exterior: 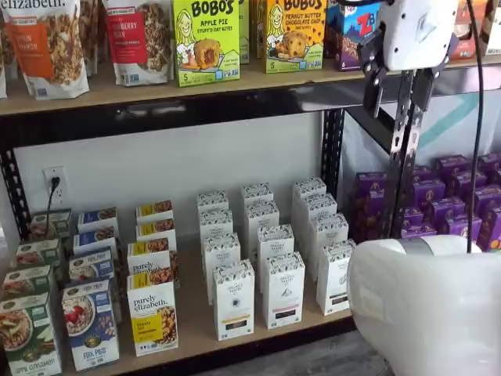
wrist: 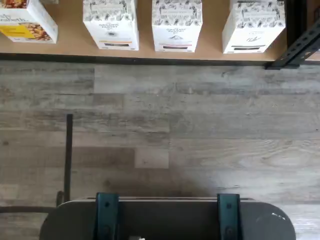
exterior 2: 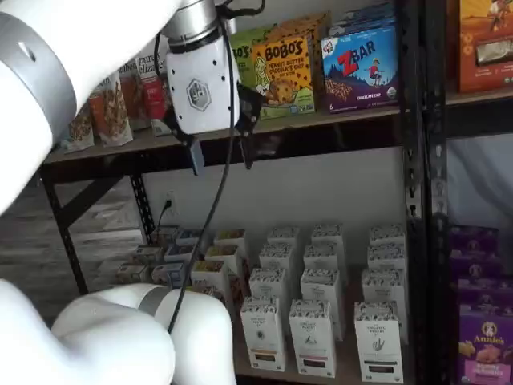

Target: Pick up the white box with a green strip in the middle, on the bottom shelf, the sixth box from the left

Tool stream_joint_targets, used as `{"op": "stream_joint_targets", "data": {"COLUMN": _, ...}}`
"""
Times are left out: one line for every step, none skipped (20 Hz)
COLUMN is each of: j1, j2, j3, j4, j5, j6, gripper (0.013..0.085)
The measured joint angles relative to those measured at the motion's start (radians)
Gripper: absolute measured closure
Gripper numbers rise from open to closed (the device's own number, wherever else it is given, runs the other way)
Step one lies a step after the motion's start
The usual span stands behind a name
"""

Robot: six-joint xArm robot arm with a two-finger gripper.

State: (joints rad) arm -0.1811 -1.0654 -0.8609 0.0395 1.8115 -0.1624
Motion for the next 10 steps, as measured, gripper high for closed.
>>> {"op": "stream_joint_targets", "data": {"j1": 0.003, "j2": 0.002, "j3": 0.009, "j4": -0.004, "j5": -0.011, "j6": 0.001, "gripper": 0.0130}}
{"op": "stream_joint_targets", "data": {"j1": -0.001, "j2": 0.004, "j3": 0.019, "j4": -0.002, "j5": -0.024, "j6": -0.002, "gripper": 0.0130}}
{"op": "stream_joint_targets", "data": {"j1": -0.002, "j2": 0.006, "j3": 0.031, "j4": -0.003, "j5": -0.039, "j6": -0.003, "gripper": 0.0130}}
{"op": "stream_joint_targets", "data": {"j1": -0.006, "j2": 0.007, "j3": 0.046, "j4": -0.001, "j5": -0.057, "j6": -0.007, "gripper": 0.0130}}
{"op": "stream_joint_targets", "data": {"j1": -0.009, "j2": 0.007, "j3": 0.062, "j4": 0.001, "j5": -0.077, "j6": -0.010, "gripper": 0.0130}}
{"op": "stream_joint_targets", "data": {"j1": -0.012, "j2": 0.008, "j3": 0.075, "j4": 0.005, "j5": -0.093, "j6": -0.013, "gripper": 0.0130}}
{"op": "stream_joint_targets", "data": {"j1": -0.011, "j2": 0.008, "j3": 0.093, "j4": 0.005, "j5": -0.113, "j6": -0.012, "gripper": 0.0130}}
{"op": "stream_joint_targets", "data": {"j1": -0.008, "j2": 0.009, "j3": 0.107, "j4": 0.004, "j5": -0.130, "j6": -0.010, "gripper": 0.0130}}
{"op": "stream_joint_targets", "data": {"j1": -0.002, "j2": 0.009, "j3": 0.126, "j4": -0.002, "j5": -0.152, "j6": -0.005, "gripper": 0.0130}}
{"op": "stream_joint_targets", "data": {"j1": 0.006, "j2": 0.009, "j3": 0.150, "j4": -0.008, "j5": -0.178, "j6": 0.001, "gripper": 0.0130}}
